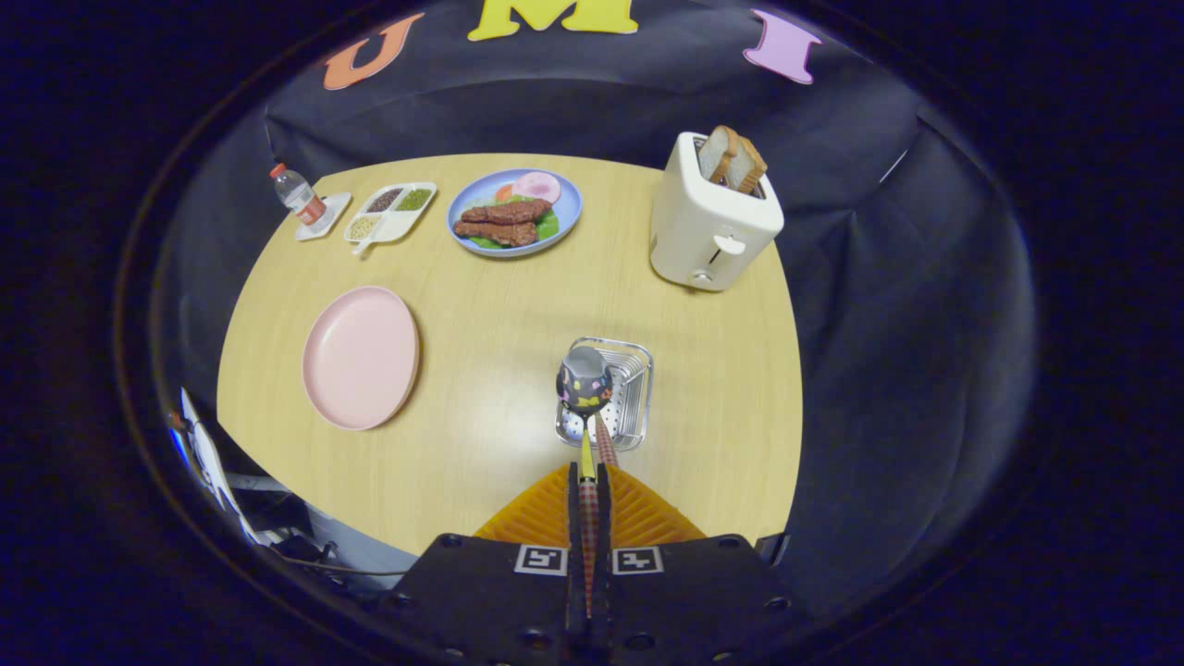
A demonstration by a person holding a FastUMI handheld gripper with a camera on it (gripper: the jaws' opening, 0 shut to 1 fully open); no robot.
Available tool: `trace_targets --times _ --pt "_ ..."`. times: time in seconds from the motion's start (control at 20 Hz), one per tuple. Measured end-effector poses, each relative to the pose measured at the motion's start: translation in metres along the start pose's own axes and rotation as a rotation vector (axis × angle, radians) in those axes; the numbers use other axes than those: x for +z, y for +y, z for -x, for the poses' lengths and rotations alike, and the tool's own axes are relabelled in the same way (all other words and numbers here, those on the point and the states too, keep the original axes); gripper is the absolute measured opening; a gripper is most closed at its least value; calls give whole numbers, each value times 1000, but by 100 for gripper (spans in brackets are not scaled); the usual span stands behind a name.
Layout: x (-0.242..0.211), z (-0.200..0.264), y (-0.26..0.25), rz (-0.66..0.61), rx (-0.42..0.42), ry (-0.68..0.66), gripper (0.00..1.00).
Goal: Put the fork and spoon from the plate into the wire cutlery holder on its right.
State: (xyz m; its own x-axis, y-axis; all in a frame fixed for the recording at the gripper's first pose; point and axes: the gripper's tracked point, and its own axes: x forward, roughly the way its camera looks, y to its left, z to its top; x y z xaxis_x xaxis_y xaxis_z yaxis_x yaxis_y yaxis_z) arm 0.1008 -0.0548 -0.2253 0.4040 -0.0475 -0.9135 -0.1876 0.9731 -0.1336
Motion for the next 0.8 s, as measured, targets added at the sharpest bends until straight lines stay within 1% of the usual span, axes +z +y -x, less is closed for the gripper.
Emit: trace_targets --times 0.2,0.45,0.65,0.7,0.8 --pt "2 -15 -18 -7 -31 106 3" --pt "6 -28 -18 -1 16 235 3" --pt "11 -37 -13 -48 50 358 3" --pt "14 -39 -12 -54 54 383 5" --pt "22 -46 -14 -45 37 399 5"
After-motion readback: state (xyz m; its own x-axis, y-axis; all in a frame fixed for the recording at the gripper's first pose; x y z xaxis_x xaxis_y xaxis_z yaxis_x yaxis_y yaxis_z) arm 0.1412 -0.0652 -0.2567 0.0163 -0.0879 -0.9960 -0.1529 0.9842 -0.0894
